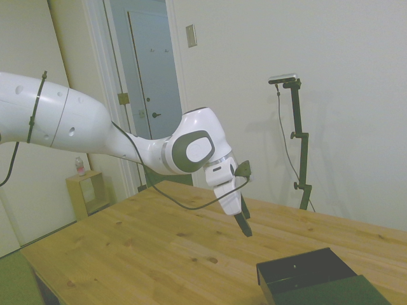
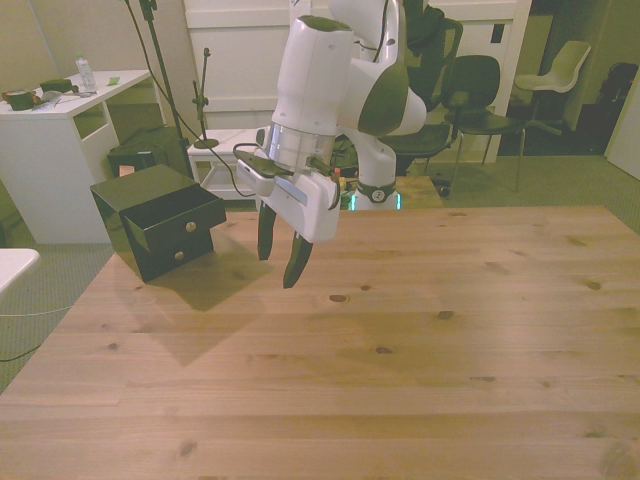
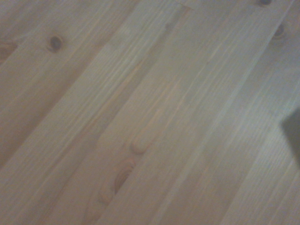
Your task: Close the top drawer
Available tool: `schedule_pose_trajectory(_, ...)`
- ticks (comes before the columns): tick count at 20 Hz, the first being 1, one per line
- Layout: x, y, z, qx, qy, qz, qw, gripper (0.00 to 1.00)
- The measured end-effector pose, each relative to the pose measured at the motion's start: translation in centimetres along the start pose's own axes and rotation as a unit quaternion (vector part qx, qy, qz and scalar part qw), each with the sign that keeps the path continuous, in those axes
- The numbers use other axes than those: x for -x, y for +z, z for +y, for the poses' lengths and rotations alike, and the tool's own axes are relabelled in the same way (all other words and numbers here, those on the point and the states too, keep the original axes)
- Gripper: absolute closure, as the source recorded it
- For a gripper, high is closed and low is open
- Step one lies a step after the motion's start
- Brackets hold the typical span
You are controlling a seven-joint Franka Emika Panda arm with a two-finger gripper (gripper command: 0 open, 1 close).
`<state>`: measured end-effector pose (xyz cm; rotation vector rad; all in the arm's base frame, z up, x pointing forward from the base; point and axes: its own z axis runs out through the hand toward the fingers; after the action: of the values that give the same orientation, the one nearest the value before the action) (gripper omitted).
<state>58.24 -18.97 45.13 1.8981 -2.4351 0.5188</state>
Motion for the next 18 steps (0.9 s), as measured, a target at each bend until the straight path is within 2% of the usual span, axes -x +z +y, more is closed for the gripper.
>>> schedule_pose_trajectory(12, -4.0, 0.1, 2.9, 0.010, 0.027, 0.010, 0.9995, 1.00)
schedule_pose_trajectory(18, -4.6, -0.3, 4.5, 0.013, 0.032, 0.006, 0.9994, 1.00)
